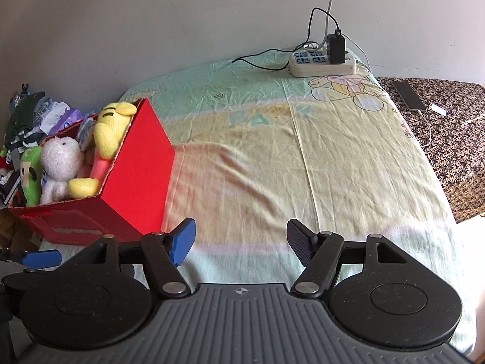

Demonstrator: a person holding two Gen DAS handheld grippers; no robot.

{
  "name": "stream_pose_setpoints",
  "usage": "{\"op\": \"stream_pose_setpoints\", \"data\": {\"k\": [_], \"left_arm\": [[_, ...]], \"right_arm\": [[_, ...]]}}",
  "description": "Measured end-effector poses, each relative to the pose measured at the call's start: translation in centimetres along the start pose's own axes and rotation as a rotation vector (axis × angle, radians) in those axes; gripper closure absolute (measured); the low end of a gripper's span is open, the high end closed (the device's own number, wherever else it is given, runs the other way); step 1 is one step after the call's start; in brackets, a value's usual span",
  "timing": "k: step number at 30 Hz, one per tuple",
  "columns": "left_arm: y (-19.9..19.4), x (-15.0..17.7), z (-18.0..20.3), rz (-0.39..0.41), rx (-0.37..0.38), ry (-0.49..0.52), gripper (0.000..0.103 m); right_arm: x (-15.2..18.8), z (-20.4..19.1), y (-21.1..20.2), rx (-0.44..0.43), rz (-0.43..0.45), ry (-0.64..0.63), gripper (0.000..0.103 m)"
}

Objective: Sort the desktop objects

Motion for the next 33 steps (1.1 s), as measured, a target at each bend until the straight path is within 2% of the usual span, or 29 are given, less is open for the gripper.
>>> {"op": "stream_pose_setpoints", "data": {"k": [3, 14, 25, 33], "left_arm": [[0.1, 0.2, -0.5, -0.011, 0.017, -0.003, 0.002], [-0.2, -0.5, -3.7, 0.005, 0.035, 0.058, 0.002], [0.6, -0.9, -9.1, -0.015, 0.04, 0.065, 0.002], [1.1, -1.1, -12.7, -0.016, 0.023, 0.059, 0.002]], "right_arm": [[0.4, -0.4, 0.4, 0.019, -0.039, -0.01, 0.03], [0.4, -3.6, -0.1, 0.074, -0.021, 0.008, 0.03], [1.0, -8.8, 0.4, 0.112, -0.046, 0.018, 0.029], [1.6, -13.3, 1.0, 0.105, -0.066, 0.019, 0.029]]}}
Point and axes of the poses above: each gripper's, at about its wrist camera, not at the fingertips, and y roughly the way its jaws point, z to its right, x to its underside, the point moved 7 cm from there along y, roughly the way its jaws point, and after that the axes turned 1 degree about -z, right-handed, at the moved point
